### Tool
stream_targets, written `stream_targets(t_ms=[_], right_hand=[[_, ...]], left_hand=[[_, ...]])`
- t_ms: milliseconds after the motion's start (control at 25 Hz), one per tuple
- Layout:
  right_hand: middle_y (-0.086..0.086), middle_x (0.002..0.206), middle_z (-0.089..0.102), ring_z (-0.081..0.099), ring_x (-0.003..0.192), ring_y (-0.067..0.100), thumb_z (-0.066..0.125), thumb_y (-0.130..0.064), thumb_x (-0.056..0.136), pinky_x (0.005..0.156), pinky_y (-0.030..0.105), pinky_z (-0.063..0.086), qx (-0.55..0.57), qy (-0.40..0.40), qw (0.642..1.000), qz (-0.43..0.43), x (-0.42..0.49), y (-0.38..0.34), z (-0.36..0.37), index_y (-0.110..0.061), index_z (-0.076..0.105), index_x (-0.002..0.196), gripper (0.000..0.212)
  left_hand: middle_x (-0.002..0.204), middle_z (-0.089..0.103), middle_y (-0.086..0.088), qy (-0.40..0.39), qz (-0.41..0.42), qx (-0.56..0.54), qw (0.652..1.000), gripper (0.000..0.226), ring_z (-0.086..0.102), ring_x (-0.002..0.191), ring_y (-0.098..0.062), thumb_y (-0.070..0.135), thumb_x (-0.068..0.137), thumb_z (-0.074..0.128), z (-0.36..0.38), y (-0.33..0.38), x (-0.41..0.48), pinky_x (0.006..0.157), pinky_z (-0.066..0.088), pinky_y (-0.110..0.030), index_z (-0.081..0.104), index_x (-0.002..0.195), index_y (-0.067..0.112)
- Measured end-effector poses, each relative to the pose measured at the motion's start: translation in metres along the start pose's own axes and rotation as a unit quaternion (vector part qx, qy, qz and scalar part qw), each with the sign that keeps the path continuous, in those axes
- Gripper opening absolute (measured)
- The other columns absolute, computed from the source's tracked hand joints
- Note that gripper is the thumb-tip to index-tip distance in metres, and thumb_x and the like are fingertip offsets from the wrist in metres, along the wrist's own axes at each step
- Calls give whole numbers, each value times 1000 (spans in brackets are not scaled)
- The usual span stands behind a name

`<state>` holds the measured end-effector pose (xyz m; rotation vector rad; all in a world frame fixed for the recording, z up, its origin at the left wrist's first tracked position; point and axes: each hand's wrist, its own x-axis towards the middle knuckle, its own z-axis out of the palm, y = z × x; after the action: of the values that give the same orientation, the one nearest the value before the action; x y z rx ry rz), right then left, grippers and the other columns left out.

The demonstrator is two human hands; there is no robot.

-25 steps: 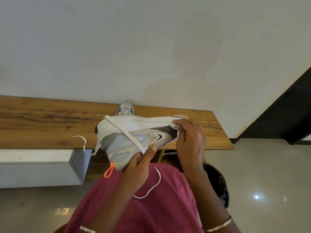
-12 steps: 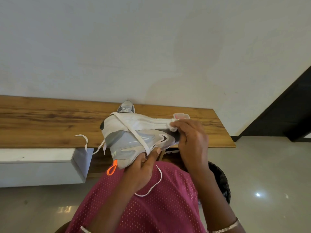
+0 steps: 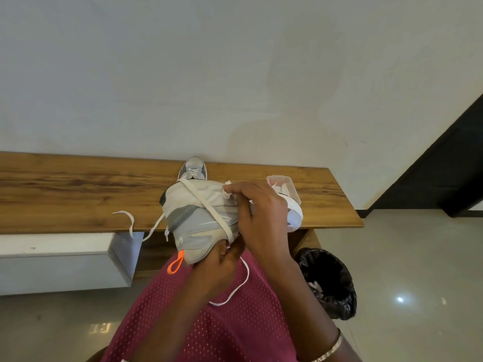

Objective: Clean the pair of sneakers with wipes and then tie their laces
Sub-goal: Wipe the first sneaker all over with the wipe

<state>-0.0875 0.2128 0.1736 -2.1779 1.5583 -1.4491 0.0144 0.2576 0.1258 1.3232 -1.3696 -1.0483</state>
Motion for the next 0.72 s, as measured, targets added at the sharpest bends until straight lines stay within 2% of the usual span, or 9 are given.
stream_targets(t_ms=[120, 240, 320, 400, 480, 520, 560, 600, 720], right_hand=[[-4, 99, 74, 65, 96, 11, 65, 2, 88, 84, 22, 51, -4, 3, 1000, 11, -6, 12, -7, -13, 77, 99, 23], [6, 99, 74, 65, 98, 22, 67, 9, 83, 80, 28, 52, -141, 19, 989, 33, -15, 36, -23, -7, 76, 100, 25], [11, 103, 73, 64, 100, 30, 67, 10, 83, 76, 31, 50, -192, 38, 977, 83, -18, 50, -34, -4, 74, 103, 26], [7, 109, 73, 63, 103, 28, 64, 6, 88, 77, 26, 44, -182, 42, 972, 144, -14, 55, -42, -9, 74, 107, 26], [3, 110, 72, 62, 103, 22, 62, 2, 91, 79, 23, 42, -166, 29, 973, 154, -8, 46, -39, -13, 74, 108, 26], [0, 108, 72, 63, 100, 18, 62, 1, 91, 79, 23, 43, -155, 16, 977, 143, -5, 38, -36, -15, 75, 107, 26], [-2, 106, 73, 63, 98, 15, 62, 0, 91, 79, 23, 47, -134, -1, 983, 127, -3, 29, -31, -16, 75, 105, 25], [-4, 104, 73, 64, 96, 12, 63, -2, 90, 80, 25, 51, -99, -21, 988, 113, 0, 19, -25, -18, 76, 103, 24], [-9, 101, 75, 67, 94, 3, 65, -4, 88, 86, 23, 54, 51, -72, 989, 118, 8, -9, -14, -19, 78, 101, 24]], left_hand=[[59, 57, 22, -7, -23, 32, 999, 28, 54, 70, 0, 42, 97, 60, -1, 5, -2, 82, 45, -31, 65, 72, 29], [45, 46, 14, -19, -38, 51, 998, 42, 48, 54, -2, 47, 91, 58, -2, 11, -5, 70, 36, -23, 49, 57, 26], [68, 63, 2, -33, -50, 42, 997, 37, 62, 78, -7, 55, 88, 55, -1, 8, -6, 75, 43, -29, 56, 68, 24], [88, 64, -13, -43, -67, 34, 996, 36, 62, 106, -28, 55, 90, 55, 0, 6, -4, 89, 46, -36, 64, 83, 21], [92, 68, 2, -54, -65, 15, 996, 34, 62, 112, -16, 55, 91, 54, 0, 9, -4, 92, 43, -28, 68, 101, 26], [90, 70, 0, -57, -60, 2, 997, 36, 50, 84, 8, 48, 94, 55, 0, 14, -4, 89, 44, -30, 70, 109, 19], [85, 66, -2, -56, -53, -3, 997, 36, 35, 112, -7, 40, 97, 56, 0, 15, -3, 85, 44, -37, 69, 108, 8], [82, 65, 7, -60, -51, 6, 997, 34, 62, 91, -2, 32, 99, 57, 0, 15, -2, 84, 43, -43, 68, 101, 0], [61, 63, -1, -47, -37, 47, 997, 24, 59, 63, -8, 23, 98, 60, 1, 13, -3, 70, 41, -43, 65, 80, 9]])
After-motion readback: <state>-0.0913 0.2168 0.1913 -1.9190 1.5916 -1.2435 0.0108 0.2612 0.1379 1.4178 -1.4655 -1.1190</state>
